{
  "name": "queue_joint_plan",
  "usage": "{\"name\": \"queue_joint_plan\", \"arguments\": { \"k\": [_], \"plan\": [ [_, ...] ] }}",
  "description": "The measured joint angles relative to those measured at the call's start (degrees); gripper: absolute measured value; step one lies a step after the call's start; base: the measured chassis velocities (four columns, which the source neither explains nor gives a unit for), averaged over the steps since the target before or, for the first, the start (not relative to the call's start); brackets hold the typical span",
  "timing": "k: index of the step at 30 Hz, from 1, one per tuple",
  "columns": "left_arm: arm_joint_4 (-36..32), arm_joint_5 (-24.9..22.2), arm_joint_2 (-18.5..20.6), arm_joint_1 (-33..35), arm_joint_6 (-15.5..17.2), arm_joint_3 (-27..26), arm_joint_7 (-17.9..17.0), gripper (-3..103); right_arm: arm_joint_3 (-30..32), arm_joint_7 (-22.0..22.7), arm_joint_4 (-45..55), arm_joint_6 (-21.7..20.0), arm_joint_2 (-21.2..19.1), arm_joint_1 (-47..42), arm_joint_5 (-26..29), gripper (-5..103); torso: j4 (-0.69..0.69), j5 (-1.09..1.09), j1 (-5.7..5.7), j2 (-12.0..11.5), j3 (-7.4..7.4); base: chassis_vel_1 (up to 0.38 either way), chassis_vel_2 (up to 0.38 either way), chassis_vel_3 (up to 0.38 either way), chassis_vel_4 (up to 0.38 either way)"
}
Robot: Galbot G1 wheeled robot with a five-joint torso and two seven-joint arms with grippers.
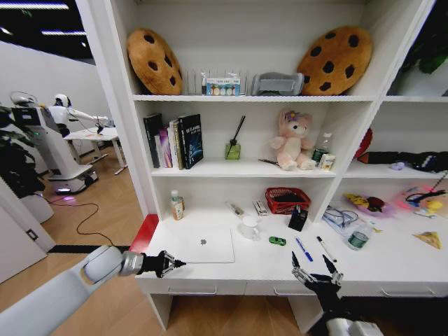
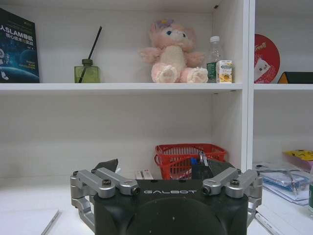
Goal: Organize the objects on the table.
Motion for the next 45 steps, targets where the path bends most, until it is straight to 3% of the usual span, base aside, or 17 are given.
{"name": "queue_joint_plan", "arguments": {
  "k": [2, 3, 5, 6, 7, 8, 10, 11, 14, 15, 19, 22, 26, 29, 32, 34, 45],
  "plan": [
    [-1.94, -2.01, -3.89, 6.91, 1.96, -6.81, -8.73, 0, 0.26, 0.16, 0.23, 0.0, 0.02, -0.19, -0.04, 100, -0.05, -0.04, 0.0, 0.0, 0.0, 0.0, 0.0, 0.0, 0.0],
    [-1.94, -2.01, -3.89, 6.91, 1.96, -6.81, -8.73, 0, 0.26, 0.16, 0.23, 0.0, 0.02, -0.19, -0.04, 100, -0.05, -0.04, 0.0, 0.0, 0.0, 0.0, 0.0, 0.0, 0.0],
    [-6.55, -5.37, -10.96, 17.79, 8.37, -16.11, -22.77, -1, 0.45, 0.52, 0.53, -0.34, -0.62, 0.05, 0.19, 100, 0.02, -0.03, 0.01, 0.0, 0.01, 0.0, 0.0, 0.0, 0.0],
    [-8.19, -6.55, -13.14, 20.3, 10.29, -18.37, -26.21, 2, 0.45, 0.56, 0.64, -0.42, -0.74, 0.02, 0.25, 100, 0.04, -0.04, 0.0, 0.0, 0.01, 0.0, 0.0, 0.0, 0.0],
    [-8.19, -6.55, -13.14, 20.3, 10.29, -18.37, -26.21, 2, 0.45, 0.56, 0.64, -0.42, -0.74, 0.02, 0.25, 100, 0.04, -0.04, 0.0, 0.0, 0.01, 0.0, 0.0, 0.0, 0.0],
    [-11.39, -8.63, -17.44, 24.61, 13.07, -22.58, -31.19, 6, 0.41, 0.6, 0.85, -0.47, -0.94, -0.17, 0.31, 100, 0.03, -0.01, 0.0, 0.0, 0.0, 0.0, 0.0, 0.0, 0.0],
    [-16.96, -11.05, -24.51, 30.5, 15.72, -28.65, -36.77, 11, 0.25, 0.62, 1.19, -0.5, -1.31, -0.49, 0.36, 100, 0.02, -0.03, 0.0, 0.0, 0.0, 0.0, 0.0, 0.0, 0.0],
    [-16.96, -11.05, -24.51, 30.5, 15.72, -28.65, -36.77, 11, 0.25, 0.62, 1.19, -0.5, -1.31, -0.49, 0.36, 100, 0.02, -0.03, 0.0, 0.0, 0.0, 0.0, 0.0, 0.0, 0.0],
    [-24.5, -11.85, -31.21, 36.38, 16.87, -34.31, -40.72, 27, 0.07, 0.62, 1.64, -0.63, -2.07, -0.61, 0.53, 100, 0.03, 0.0, 0.0, 0.0, 0.0, 0.0, 0.0, 0.0, 0.0],
    [-24.5, -11.85, -31.21, 36.38, 16.87, -34.31, -40.72, 27, 0.07, 0.62, 1.64, -0.63, -2.07, -0.61, 0.53, 100, 0.03, 0.0, 0.0, 0.0, 0.0, 0.0, 0.0, 0.0, 0.0],
    [-31.46, -12.44, -35.34, 41.01, 17.65, -37.62, -42.63, 43, -0.09, 0.63, 2.31, -0.72, -2.7, -0.85, 0.83, 100, 0.0, 0.0, 0.0, 0.0, 0.0, 0.0, 0.0, 0.0, 0.0],
    [-35.65, -12.58, -37.03, 43.5, 17.7, -38.9, -42.51, 60, -0.15, 0.6, 2.67, -0.46, -2.9, -1.33, 0.9, 100, 0.0, -0.01, 0.0, 0.0, 0.0, 0.0, 0.0, 0.0, 0.0],
    [-36.73, -12.58, -37.57, 44.17, 18.1, -38.82, -42.2, 66, -0.09, 0.42, 2.81, 0.07, -2.88, -1.62, 0.91, 100, 0.0, -0.02, 0.01, 0.0, 0.01, 0.0, 0.0, 0.0, 0.0],
    [-36.83, -11.65, -37.38, 45.08, 18.56, -37.35, -41.69, 83, -0.11, 0.19, 2.72, 0.59, -2.62, -1.62, 0.94, 100, 0.0, -0.03, 0.01, -0.01, 0.01, 0.0, 0.0, 0.0, 0.0],
    [-36.81, -11.09, -37.2, 45.26, 18.58, -36.92, -41.38, 88, -0.16, 0.14, 2.53, 0.75, -2.56, -1.58, 0.95, 100, 0.0, -0.02, 0.01, -0.01, 0.01, 0.0, 0.0, 0.0, 0.0],
    [-36.67, -10.6, -36.89, 45.29, 18.59, -36.54, -41.09, 97, -0.16, 0.1, 2.27, 0.96, -2.5, -1.56, 1.01, 100, 0.01, -0.02, 0.01, -0.01, 0.01, 0.0, 0.0, 0.0, 0.0],
    [-36.35, -10.55, -36.74, 45.02, 20.25, -36.42, -41.25, 100, -0.18, 0.1, 2.01, 0.74, -2.55, -1.0, 1.58, 100, 0.01, -0.02, 0.01, -0.01, 0.01, 0.0, 0.0, 0.0, 0.0]
  ]
}}
